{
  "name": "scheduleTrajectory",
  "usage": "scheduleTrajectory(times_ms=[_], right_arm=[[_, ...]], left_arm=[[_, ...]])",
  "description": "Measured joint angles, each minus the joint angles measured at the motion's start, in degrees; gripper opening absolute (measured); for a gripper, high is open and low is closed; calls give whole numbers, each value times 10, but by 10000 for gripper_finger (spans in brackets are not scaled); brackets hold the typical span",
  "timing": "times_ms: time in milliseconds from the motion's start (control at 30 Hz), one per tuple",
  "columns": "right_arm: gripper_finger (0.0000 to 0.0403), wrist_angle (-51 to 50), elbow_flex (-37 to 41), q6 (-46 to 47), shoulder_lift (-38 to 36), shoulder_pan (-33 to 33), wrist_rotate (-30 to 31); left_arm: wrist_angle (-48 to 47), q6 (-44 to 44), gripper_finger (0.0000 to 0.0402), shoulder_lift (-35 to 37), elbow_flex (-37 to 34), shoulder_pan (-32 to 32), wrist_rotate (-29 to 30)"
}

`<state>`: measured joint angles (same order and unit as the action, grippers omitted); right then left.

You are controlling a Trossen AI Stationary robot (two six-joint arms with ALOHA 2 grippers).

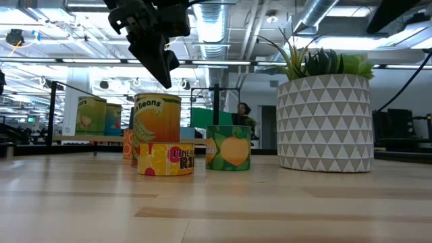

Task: Pick and place cans onto a shelf
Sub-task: Put the canned green beans on the shelf

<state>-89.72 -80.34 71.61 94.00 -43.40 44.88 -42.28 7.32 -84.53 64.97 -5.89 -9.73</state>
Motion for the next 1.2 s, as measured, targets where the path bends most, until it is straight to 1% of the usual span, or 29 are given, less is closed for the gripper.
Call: scheduleTrajectory(times_ms=[333,533,667,800,1100,1200], right_arm=[[28,0,15,5,0,5,0],[28,0,15,2,0,5,2],[28,1,15,1,0,5,2],[28,2,15,0,0,5,2],[28,2,15,0,0,5,2],[28,2,15,-1,0,5,2]], left_arm=[[4,-5,58,0,-11,11,-6],[30,-19,58,-1,-11,15,-6],[18,-16,58,-29,-13,15,-6],[30,-18,58,-62,-11,16,-20],[26,-19,57,-71,-9,17,-24],[19,-25,45,-72,-9,18,-23]])
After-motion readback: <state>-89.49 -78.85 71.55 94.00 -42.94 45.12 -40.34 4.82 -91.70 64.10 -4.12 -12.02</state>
